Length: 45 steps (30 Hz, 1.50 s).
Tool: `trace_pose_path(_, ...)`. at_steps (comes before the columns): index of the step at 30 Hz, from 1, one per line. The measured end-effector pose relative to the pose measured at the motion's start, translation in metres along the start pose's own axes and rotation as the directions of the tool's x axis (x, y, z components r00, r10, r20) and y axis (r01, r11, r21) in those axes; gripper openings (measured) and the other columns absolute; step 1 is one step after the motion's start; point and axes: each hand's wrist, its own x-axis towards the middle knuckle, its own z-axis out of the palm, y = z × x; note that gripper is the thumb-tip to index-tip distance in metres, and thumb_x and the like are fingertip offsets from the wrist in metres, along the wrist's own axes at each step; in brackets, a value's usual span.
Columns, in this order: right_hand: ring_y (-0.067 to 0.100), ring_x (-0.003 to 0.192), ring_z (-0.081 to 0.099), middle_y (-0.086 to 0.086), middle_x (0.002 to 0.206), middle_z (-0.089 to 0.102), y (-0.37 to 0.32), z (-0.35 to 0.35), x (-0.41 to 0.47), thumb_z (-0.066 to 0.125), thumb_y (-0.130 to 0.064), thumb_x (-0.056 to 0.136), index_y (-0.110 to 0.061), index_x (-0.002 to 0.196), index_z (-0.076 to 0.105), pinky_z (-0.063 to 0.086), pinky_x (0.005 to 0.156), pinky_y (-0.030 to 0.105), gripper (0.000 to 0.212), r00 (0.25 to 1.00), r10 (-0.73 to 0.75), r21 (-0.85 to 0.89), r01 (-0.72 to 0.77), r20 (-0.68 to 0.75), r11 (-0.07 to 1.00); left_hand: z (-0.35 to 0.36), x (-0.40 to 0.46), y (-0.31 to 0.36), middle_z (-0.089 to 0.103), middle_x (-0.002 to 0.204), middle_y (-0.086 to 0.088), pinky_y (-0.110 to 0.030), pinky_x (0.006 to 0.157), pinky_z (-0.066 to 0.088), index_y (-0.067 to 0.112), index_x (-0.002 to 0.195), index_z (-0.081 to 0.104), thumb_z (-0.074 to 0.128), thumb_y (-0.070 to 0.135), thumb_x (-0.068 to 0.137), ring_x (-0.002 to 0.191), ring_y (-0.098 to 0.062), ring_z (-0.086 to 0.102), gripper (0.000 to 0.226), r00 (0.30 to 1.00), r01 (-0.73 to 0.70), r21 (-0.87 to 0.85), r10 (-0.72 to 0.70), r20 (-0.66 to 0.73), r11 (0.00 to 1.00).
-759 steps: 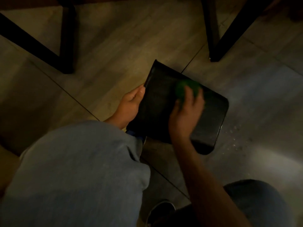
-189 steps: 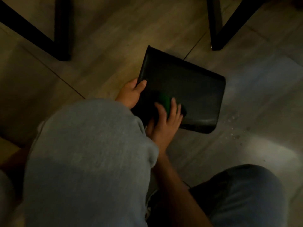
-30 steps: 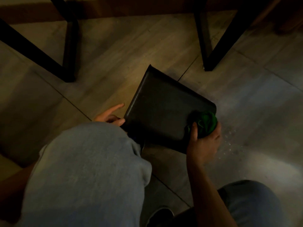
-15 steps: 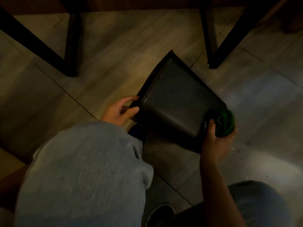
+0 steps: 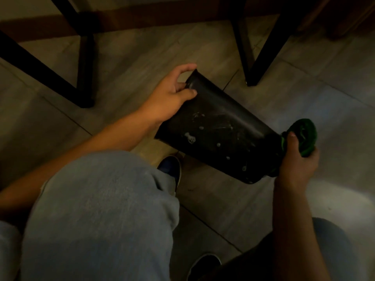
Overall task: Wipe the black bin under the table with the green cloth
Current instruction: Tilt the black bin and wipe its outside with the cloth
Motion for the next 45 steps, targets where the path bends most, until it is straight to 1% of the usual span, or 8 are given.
trace_pose_path(3, 0.011, 0.12, 0.063, -0.003, 0.132, 0.065, 0.006, 0.004, -0.01, 0.076, -0.041, 0.092, -0.019, 0.144, 0.057, 0.052, 0.108, 0.03, 0.06, 0.998, -0.055, -0.05, 0.054, -0.01, 0.997, -0.005, -0.009, -0.018, 0.056, 0.145, -0.007, -0.033, 0.102, 0.057, 0.029, 0.153, 0.036, 0.055, 0.002, 0.103, 0.125, -0.018, 0.065, 0.059, 0.989, -0.141, 0.11, 0.134, 0.069, 0.984)
trace_pose_path(8, 0.013, 0.126, 0.061, 0.0, 0.137, 0.065, 0.008, 0.008, -0.012, 0.077, -0.049, 0.088, -0.022, 0.146, 0.056, 0.045, 0.104, 0.021, 0.067, 0.993, -0.118, -0.223, 0.11, -0.02, 0.969, -0.013, -0.027, -0.043, 0.051, 0.131, 0.021, -0.008, 0.098, 0.044, 0.024, 0.143, 0.045, 0.052, 0.006, 0.106, 0.116, 0.017, 0.055, 0.041, 0.986, -0.167, 0.256, 0.165, 0.028, 0.952)
trace_pose_path(15, 0.012, 0.125, 0.06, 0.002, 0.141, 0.064, 0.002, 0.0, -0.005, 0.078, -0.043, 0.089, -0.02, 0.149, 0.054, 0.037, 0.089, 0.007, 0.068, 0.99, -0.142, -0.303, 0.133, -0.006, 0.944, 0.003, -0.012, -0.057, 0.061, 0.126, 0.004, -0.027, 0.103, 0.05, 0.018, 0.145, 0.052, 0.056, 0.01, 0.105, 0.108, -0.003, 0.062, 0.041, 0.996, -0.03, 0.148, 0.043, -0.082, 0.988)
trace_pose_path(20, 0.015, 0.129, 0.06, 0.002, 0.142, 0.064, 0.006, 0.001, -0.002, 0.079, -0.046, 0.088, -0.022, 0.149, 0.053, 0.037, 0.095, 0.011, 0.07, 0.99, -0.138, -0.323, 0.12, -0.034, 0.939, 0.005, -0.008, -0.06, 0.071, 0.098, -0.009, -0.029, 0.08, 0.061, 0.028, 0.146, 0.048, 0.053, 0.006, 0.105, 0.081, -0.014, 0.073, 0.047, 0.998, 0.053, -0.053, -0.055, -0.039, 0.997)
trace_pose_path(24, 0.013, 0.127, 0.06, 0.002, 0.142, 0.064, -0.001, 0.006, 0.004, 0.078, -0.044, 0.088, -0.02, 0.149, 0.054, 0.037, 0.092, 0.007, 0.07, 0.985, -0.173, -0.314, 0.161, -0.008, 0.936, 0.003, -0.009, -0.06, 0.075, 0.103, -0.005, -0.026, 0.083, 0.061, 0.03, 0.147, 0.049, 0.05, 0.005, 0.107, 0.089, -0.014, 0.075, 0.047, 0.997, 0.05, -0.097, -0.055, -0.053, 0.994)
trace_pose_path(31, 0.015, 0.123, 0.063, 0.0, 0.136, 0.067, -0.031, 0.023, 0.041, 0.076, -0.054, 0.085, -0.025, 0.147, 0.054, 0.047, 0.102, 0.023, 0.071, 0.952, -0.259, -0.473, 0.307, 0.166, 0.826, 0.005, 0.01, -0.063, 0.04, 0.163, 0.0, -0.046, 0.126, 0.033, 0.029, 0.156, 0.041, 0.05, 0.017, 0.105, 0.148, -0.02, 0.044, 0.053, 0.996, -0.01, -0.148, -0.003, -0.084, 0.989)
trace_pose_path(40, 0.027, 0.129, 0.063, 0.007, 0.145, 0.062, -0.03, -0.006, 0.014, 0.082, -0.042, 0.087, -0.04, 0.157, 0.033, 0.052, 0.109, 0.043, 0.084, 0.942, -0.27, -0.553, 0.334, 0.198, 0.763, 0.015, 0.004, -0.083, 0.039, 0.161, 0.01, -0.03, 0.127, 0.029, 0.028, 0.158, 0.038, 0.05, 0.02, 0.109, 0.149, -0.006, 0.039, 0.051, 0.996, 0.031, -0.152, -0.043, -0.074, 0.988)
trace_pose_path(45, 0.032, 0.121, 0.065, 0.011, 0.137, 0.064, -0.035, -0.019, 0.01, 0.078, -0.03, 0.09, -0.022, 0.147, 0.046, 0.055, 0.096, 0.042, 0.065, 0.932, -0.198, -0.638, 0.353, 0.303, 0.684, 0.018, 0.001, -0.087, 0.04, 0.16, 0.01, -0.036, 0.128, 0.028, 0.03, 0.157, 0.037, 0.046, 0.016, 0.11, 0.15, -0.009, 0.039, 0.049, 0.997, 0.021, -0.155, -0.032, -0.07, 0.988)
